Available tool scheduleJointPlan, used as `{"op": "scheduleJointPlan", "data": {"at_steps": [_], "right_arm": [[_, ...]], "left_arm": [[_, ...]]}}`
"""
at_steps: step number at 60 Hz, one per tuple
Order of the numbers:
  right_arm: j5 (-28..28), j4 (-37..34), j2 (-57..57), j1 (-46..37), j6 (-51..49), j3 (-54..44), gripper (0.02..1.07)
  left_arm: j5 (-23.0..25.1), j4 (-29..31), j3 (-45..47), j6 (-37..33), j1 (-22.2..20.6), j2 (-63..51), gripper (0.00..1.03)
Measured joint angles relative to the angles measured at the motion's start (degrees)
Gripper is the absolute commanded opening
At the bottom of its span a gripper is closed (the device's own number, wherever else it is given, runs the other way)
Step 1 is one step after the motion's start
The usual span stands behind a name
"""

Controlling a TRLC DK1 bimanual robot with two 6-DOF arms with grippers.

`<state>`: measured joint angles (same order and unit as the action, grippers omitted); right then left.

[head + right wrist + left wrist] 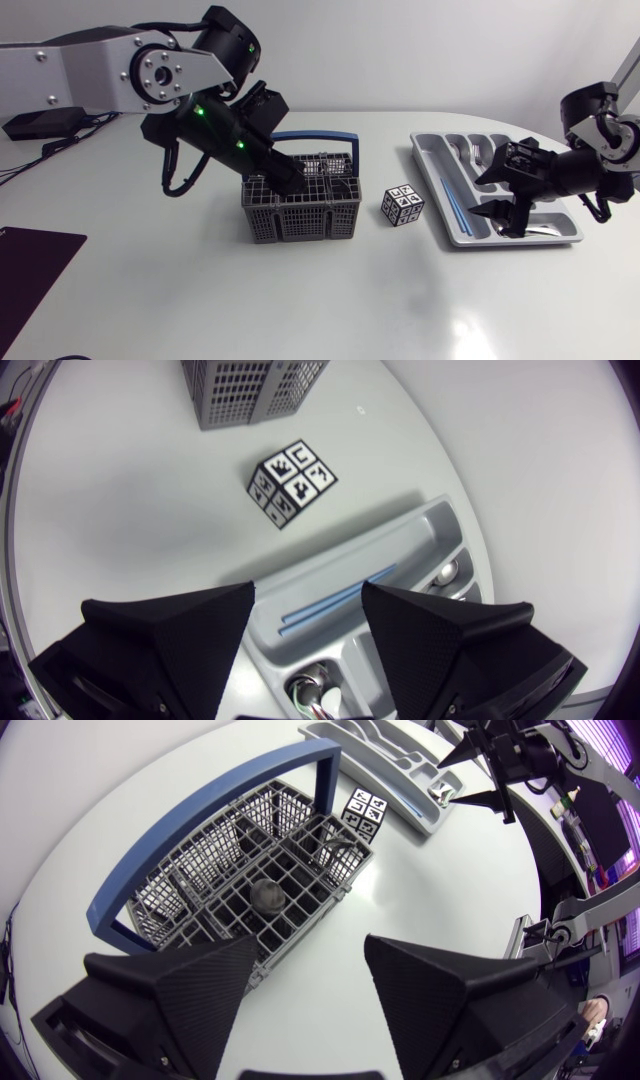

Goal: Transfer all utensils from the basket to the drawer tray.

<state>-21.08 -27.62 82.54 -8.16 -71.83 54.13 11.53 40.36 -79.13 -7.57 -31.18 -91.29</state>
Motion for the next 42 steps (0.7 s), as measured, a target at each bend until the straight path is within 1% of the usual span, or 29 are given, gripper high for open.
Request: {"op": "scheduleJointPlan", "data": {"at_steps": [4, 7, 10, 24, 29, 32, 42], "right_arm": [[1.22, 0.0, -1.51, 3.93, 6.4, 0.0, 0.84], [2.99, -0.02, -2.84, 8.44, 12.07, 0.0, 0.83], [3.45, 0.0, -3.61, 11.67, 15.89, 0.02, 0.83], [11.91, 0.74, -3.58, 27.17, 32.94, 3.04, 0.83], [13.73, 0.92, -1.6, 30.49, 37.05, 5.57, 0.82], [14.34, 1.05, -0.07, 32.15, 39.17, 6.97, 0.77], [17.55, 2.49, 4.48, 36.5, 43.65, 9.16, 0.7]], "left_arm": [[0.0, -0.46, 0.87, -0.04, 0.0, 0.33, 0.75], [0.0, -1.05, 1.88, -0.2, 0.07, 0.83, 0.75], [-0.02, -1.51, 2.56, -0.22, 0.07, 1.16, 0.75], [0.0, -3.23, 5.57, -0.22, 0.7, 2.99, 0.75], [0.0, -3.93, 6.67, -0.22, 0.7, 4.0, 0.75], [0.0, -4.63, 7.45, -0.26, 0.7, 4.68, 0.75], [0.0, -6.14, 9.79, -1.14, 0.81, 5.88, 0.75]]}}
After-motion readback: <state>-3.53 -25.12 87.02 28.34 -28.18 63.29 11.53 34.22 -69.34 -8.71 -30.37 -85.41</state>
